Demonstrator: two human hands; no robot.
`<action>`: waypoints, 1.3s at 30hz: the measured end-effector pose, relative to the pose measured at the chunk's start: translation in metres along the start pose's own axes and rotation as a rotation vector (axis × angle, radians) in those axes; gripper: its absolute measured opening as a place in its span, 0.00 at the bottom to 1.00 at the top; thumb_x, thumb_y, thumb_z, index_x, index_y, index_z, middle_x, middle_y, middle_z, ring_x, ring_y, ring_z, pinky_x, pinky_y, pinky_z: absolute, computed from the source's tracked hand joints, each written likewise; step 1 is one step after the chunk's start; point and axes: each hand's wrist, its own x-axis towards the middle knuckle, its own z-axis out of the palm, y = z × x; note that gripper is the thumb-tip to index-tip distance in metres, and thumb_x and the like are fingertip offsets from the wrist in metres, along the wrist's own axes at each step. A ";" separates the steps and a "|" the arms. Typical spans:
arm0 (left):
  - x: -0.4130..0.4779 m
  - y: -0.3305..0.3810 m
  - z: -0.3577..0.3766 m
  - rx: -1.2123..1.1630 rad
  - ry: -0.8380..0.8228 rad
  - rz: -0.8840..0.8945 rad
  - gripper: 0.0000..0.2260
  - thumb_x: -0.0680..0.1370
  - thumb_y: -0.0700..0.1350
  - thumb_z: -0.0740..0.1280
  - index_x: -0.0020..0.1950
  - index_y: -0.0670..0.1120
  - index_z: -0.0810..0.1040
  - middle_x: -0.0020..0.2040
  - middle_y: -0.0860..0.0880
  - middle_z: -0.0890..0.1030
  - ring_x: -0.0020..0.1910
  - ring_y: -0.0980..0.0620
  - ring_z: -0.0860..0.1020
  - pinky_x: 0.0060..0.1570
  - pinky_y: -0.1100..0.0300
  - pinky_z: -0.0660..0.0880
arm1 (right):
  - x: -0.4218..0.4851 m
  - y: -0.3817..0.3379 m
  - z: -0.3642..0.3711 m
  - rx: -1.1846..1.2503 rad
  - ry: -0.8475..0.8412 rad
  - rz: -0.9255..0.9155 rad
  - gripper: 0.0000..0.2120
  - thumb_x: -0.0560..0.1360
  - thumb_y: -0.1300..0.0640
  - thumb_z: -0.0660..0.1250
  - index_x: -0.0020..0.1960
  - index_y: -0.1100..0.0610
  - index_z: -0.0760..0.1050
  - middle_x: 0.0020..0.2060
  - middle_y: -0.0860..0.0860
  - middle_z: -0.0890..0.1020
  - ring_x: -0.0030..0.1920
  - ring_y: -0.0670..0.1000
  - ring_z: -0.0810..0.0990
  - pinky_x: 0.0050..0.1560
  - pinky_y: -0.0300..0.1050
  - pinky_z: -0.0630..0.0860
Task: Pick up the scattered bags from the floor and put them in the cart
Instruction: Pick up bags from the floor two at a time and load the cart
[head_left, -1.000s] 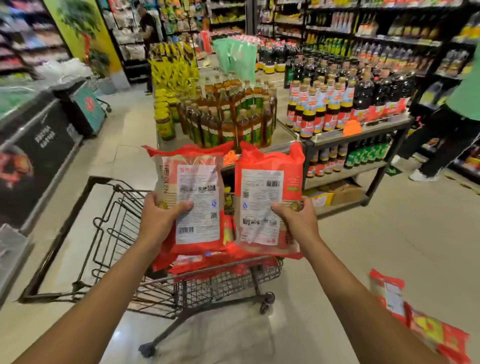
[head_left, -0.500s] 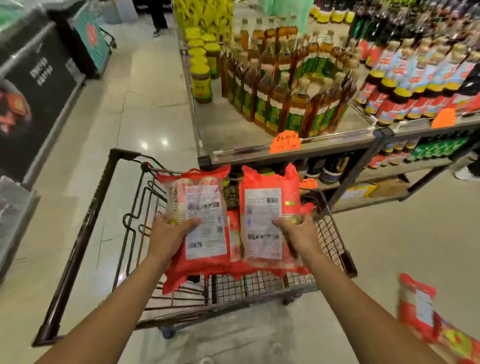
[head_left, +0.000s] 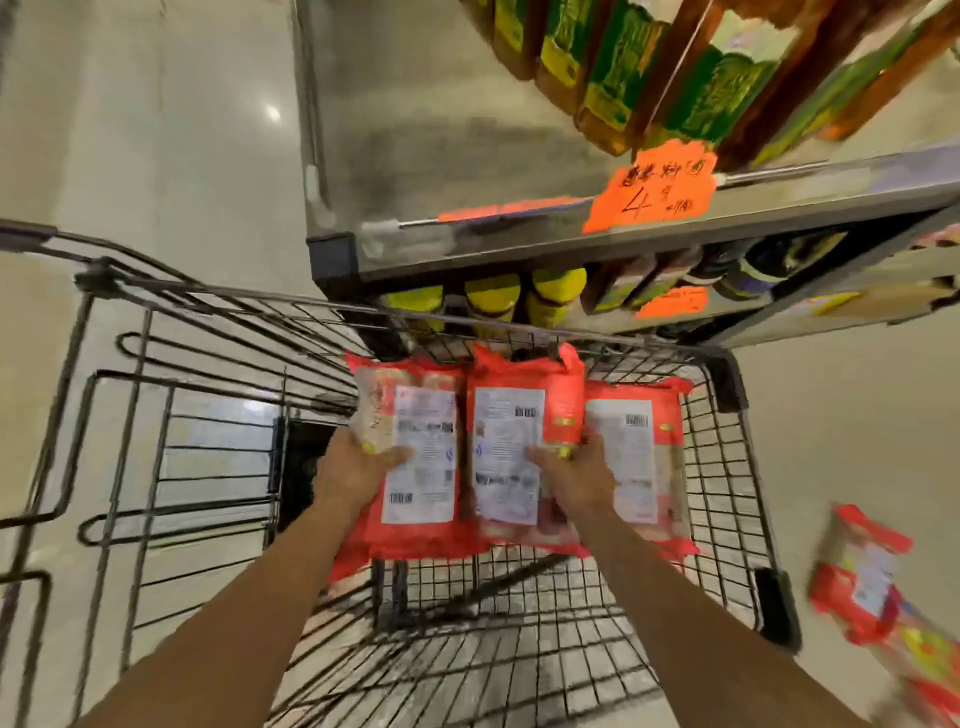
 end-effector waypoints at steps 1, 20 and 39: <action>0.005 0.002 0.004 0.001 0.012 -0.008 0.26 0.60 0.55 0.84 0.53 0.51 0.80 0.50 0.48 0.87 0.48 0.45 0.86 0.53 0.42 0.83 | 0.007 0.001 0.003 -0.023 -0.002 0.017 0.35 0.69 0.47 0.79 0.69 0.53 0.65 0.50 0.47 0.83 0.50 0.54 0.81 0.49 0.43 0.76; -0.174 0.085 -0.086 0.842 0.265 1.024 0.31 0.75 0.56 0.63 0.73 0.40 0.73 0.72 0.37 0.75 0.69 0.36 0.74 0.69 0.40 0.72 | -0.187 -0.106 -0.025 -0.838 0.351 -0.703 0.36 0.79 0.36 0.57 0.81 0.53 0.54 0.80 0.59 0.58 0.79 0.60 0.56 0.77 0.60 0.55; -0.556 0.053 0.061 0.998 0.116 2.028 0.34 0.73 0.57 0.70 0.74 0.39 0.72 0.71 0.35 0.75 0.69 0.34 0.74 0.68 0.39 0.71 | -0.489 0.148 -0.241 -0.626 1.091 -0.251 0.34 0.76 0.41 0.64 0.77 0.54 0.65 0.75 0.60 0.69 0.75 0.62 0.66 0.73 0.64 0.61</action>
